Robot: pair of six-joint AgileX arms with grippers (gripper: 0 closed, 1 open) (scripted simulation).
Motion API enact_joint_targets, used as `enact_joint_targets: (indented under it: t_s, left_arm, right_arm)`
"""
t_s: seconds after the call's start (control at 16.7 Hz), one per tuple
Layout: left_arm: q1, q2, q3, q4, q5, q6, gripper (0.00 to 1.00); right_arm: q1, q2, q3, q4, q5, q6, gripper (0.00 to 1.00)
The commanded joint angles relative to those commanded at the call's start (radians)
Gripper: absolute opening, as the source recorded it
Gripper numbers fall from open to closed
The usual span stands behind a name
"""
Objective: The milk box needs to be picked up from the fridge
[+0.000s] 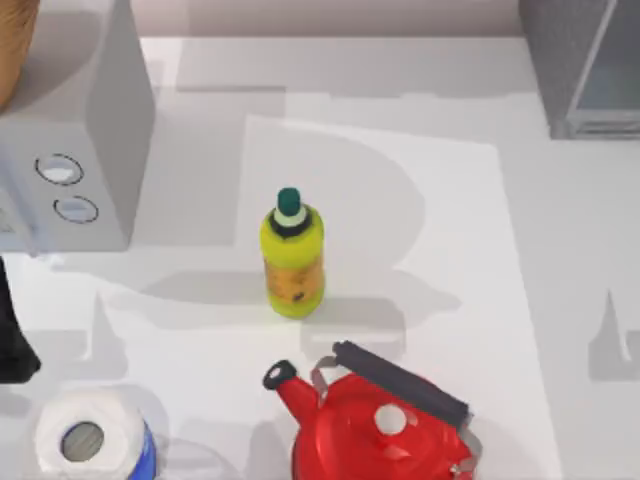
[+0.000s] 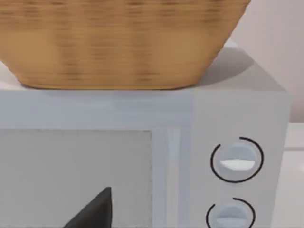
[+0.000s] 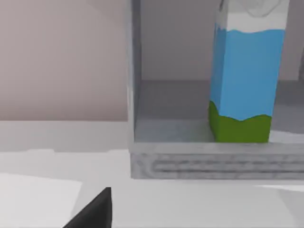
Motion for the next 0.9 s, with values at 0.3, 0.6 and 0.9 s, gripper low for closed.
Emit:
enact_joint_targets:
  t_s: [0.3,0.6,0.9]
  left_arm:
    - [0.0,0.0,0.0,0.0,0.0,0.0,1.0]
    - [0.0,0.0,0.0,0.0,0.0,0.0,1.0]
    - [0.0,0.0,0.0,0.0,0.0,0.0,1.0]
  right_arm:
    - [-0.023,0.062,0.011,0.063,-0.023,-0.001,1.0]
    - [-0.124,0.366,0.051,0.364,-0.12,-0.002,1.0]
    - [-0.261,0.856,0.088,0.782,-0.25,0.004,1.0]
